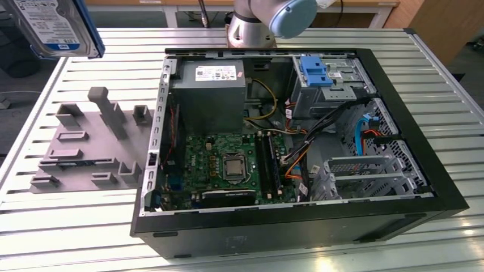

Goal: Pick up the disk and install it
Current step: 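Pick up the disk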

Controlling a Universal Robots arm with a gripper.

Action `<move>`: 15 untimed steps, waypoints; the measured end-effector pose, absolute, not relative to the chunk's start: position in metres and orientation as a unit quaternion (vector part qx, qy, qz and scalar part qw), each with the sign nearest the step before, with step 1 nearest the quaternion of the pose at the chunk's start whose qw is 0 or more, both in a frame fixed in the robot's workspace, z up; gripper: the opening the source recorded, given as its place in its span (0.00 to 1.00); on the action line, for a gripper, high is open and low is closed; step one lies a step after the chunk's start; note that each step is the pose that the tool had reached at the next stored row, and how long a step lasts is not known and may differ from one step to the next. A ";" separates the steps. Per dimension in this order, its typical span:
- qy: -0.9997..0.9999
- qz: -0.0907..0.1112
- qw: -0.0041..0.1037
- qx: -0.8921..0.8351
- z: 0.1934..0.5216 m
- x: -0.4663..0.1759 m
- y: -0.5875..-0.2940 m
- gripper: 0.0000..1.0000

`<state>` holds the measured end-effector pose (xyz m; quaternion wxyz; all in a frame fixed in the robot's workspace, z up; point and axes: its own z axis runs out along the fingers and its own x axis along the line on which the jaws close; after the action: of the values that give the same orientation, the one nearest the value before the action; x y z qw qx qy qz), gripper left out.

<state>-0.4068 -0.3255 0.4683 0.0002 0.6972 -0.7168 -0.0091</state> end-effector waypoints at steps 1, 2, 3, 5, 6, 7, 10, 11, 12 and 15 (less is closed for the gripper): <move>-0.717 -0.009 0.000 0.697 0.468 -0.406 -0.325 0.36; -0.717 -0.009 0.000 0.697 0.468 -0.406 -0.325 0.36; -0.717 -0.009 0.000 0.697 0.468 -0.405 -0.325 0.36; -0.717 -0.009 0.000 0.697 0.468 -0.403 -0.326 0.36; -0.717 -0.009 0.000 0.697 0.468 -0.402 -0.325 0.36; -0.717 -0.009 0.000 0.697 0.468 -0.401 -0.325 0.36; -0.717 -0.009 0.000 0.697 0.468 -0.398 -0.325 0.36; -0.717 -0.009 0.000 0.697 0.468 -0.397 -0.325 0.36; -0.717 -0.009 0.000 0.697 0.468 -0.396 -0.325 0.36; -0.717 -0.009 0.000 0.697 0.468 -0.394 -0.325 0.36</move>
<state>-0.3944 -0.3254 0.4681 0.0002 0.6972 -0.7169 -0.0091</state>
